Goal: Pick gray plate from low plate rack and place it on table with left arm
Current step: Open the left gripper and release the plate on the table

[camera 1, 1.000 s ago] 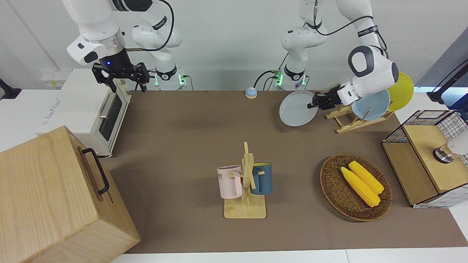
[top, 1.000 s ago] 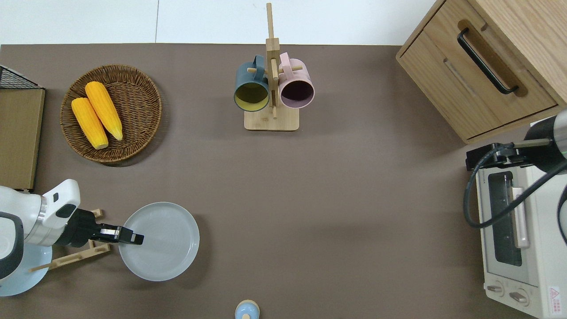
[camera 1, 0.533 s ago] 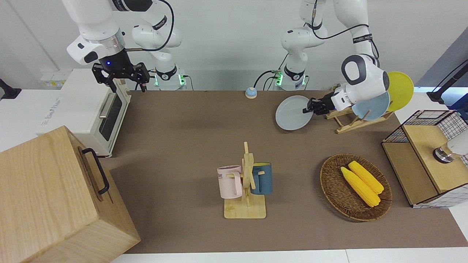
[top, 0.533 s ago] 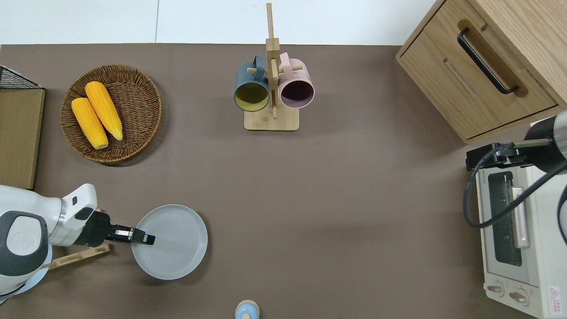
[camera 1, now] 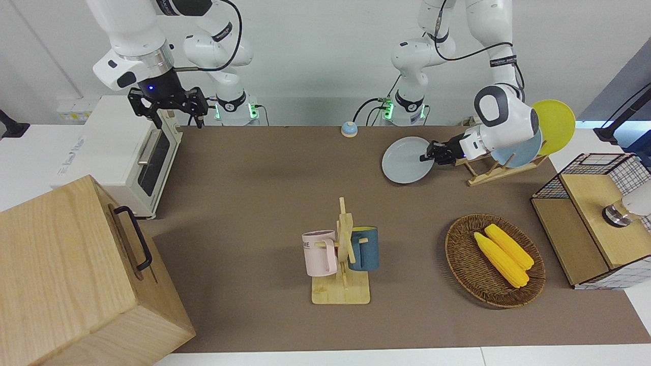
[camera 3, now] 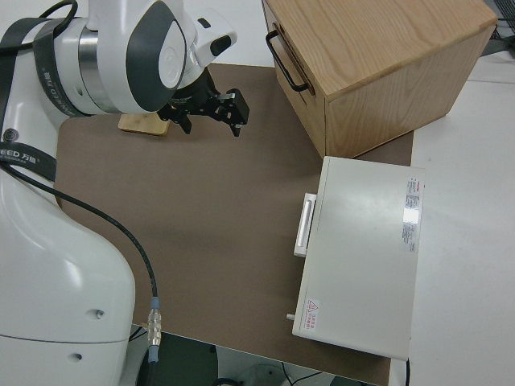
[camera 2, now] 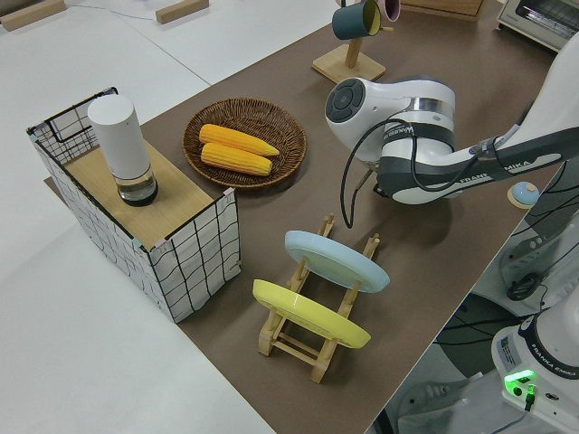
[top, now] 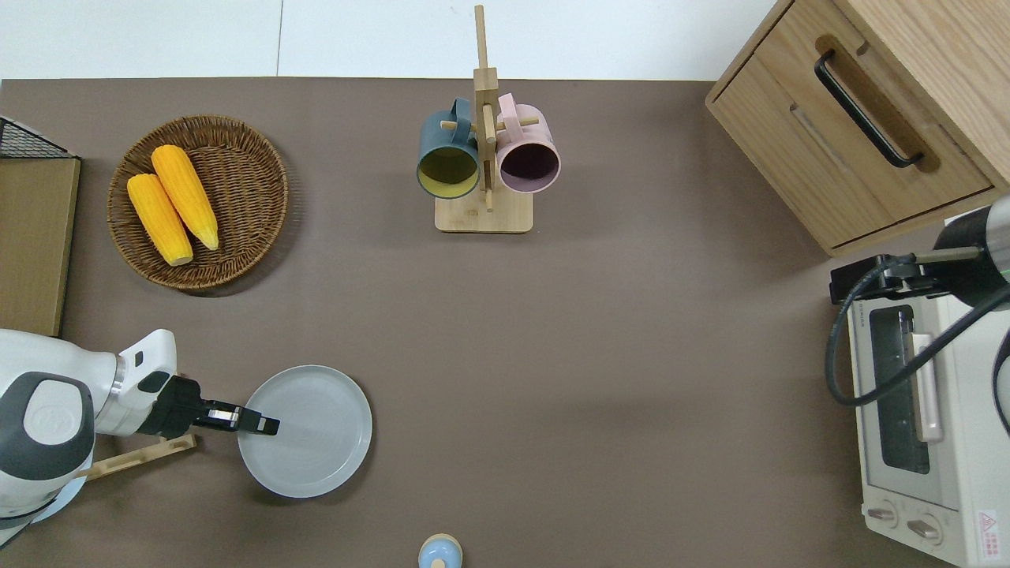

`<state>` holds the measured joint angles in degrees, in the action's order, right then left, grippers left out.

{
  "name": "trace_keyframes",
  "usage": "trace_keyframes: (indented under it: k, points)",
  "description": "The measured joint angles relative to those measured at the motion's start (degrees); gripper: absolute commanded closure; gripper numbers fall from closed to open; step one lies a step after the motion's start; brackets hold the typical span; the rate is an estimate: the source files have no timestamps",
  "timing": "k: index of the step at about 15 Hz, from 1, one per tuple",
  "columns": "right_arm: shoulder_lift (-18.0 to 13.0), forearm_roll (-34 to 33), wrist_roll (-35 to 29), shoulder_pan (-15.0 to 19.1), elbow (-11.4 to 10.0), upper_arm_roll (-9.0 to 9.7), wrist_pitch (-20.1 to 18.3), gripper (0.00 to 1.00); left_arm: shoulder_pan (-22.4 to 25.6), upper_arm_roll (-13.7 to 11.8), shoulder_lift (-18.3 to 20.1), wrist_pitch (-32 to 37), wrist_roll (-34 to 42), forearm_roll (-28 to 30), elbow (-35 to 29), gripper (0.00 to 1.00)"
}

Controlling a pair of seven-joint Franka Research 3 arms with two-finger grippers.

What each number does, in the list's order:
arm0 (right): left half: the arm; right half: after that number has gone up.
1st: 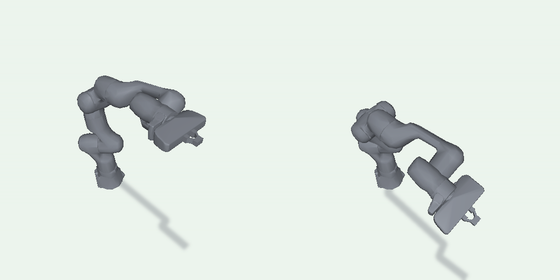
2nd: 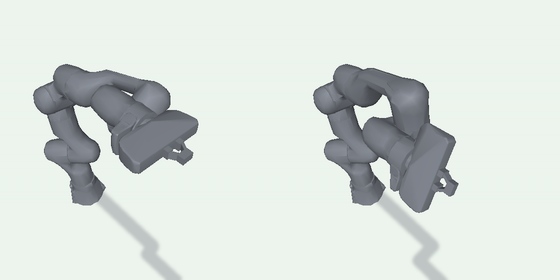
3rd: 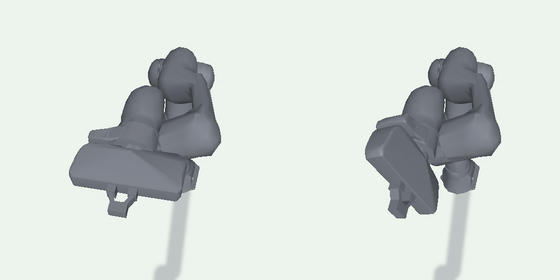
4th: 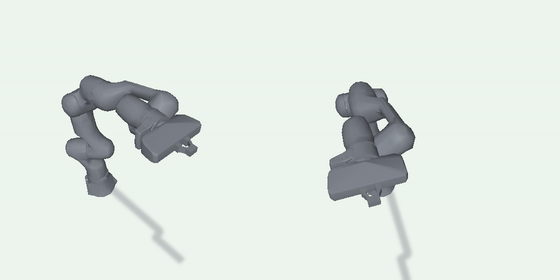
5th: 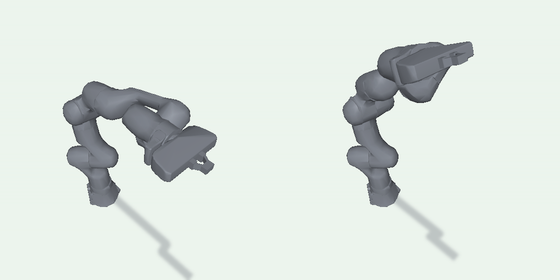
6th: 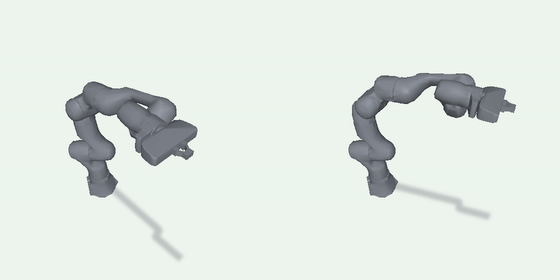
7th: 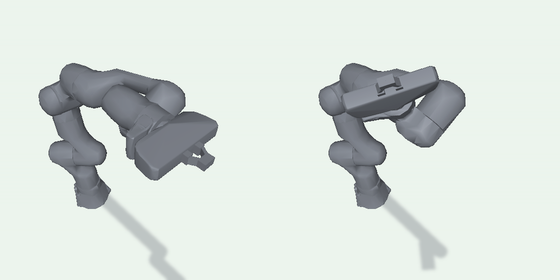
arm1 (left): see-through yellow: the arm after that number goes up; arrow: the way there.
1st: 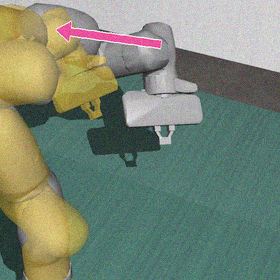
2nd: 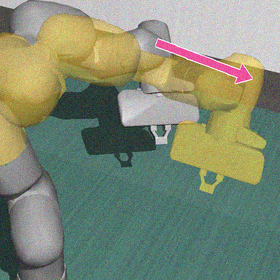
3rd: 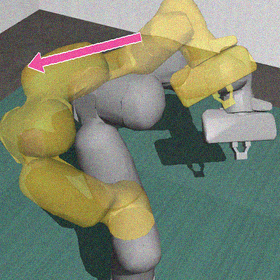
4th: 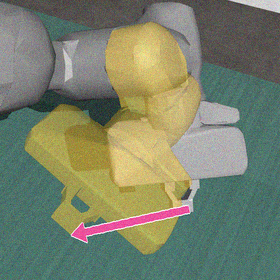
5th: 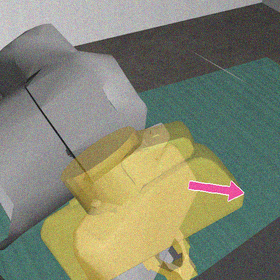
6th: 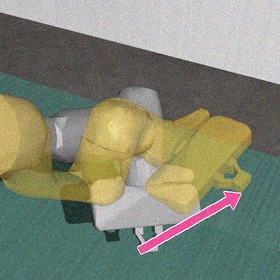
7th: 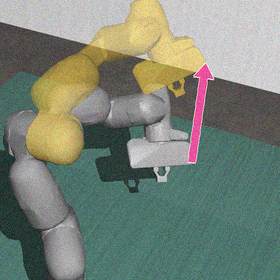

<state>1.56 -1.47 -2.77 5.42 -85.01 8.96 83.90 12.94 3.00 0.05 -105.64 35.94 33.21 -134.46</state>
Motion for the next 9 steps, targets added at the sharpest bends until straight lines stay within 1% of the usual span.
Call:
trace_keyframes:
  k: [1,2,3,9]
  points:
    - [0.0,0.0,0.0,0.0,0.0,0.0,0.0,0.017,0.01,0.0,-0.01,-0.01,0.12,0.03,0.0,0.58]
    - [0.0,0.0,0.0,0.0,0.0,0.0,0.0,0.017,0.03,0.0,-0.05,-0.08,0.14,0.02,0.0,0.33]
    - [0.0,0.0,0.0,0.0,0.0,0.0,0.0,0.017,0.05,-0.01,-0.08,-0.17,0.18,0.02,0.0,0.01]
    - [0.0,0.0,0.0,0.0,0.0,0.0,0.0,0.017,0.12,-0.67,-0.08,-0.59,0.34,0.01,0.39,0.01]
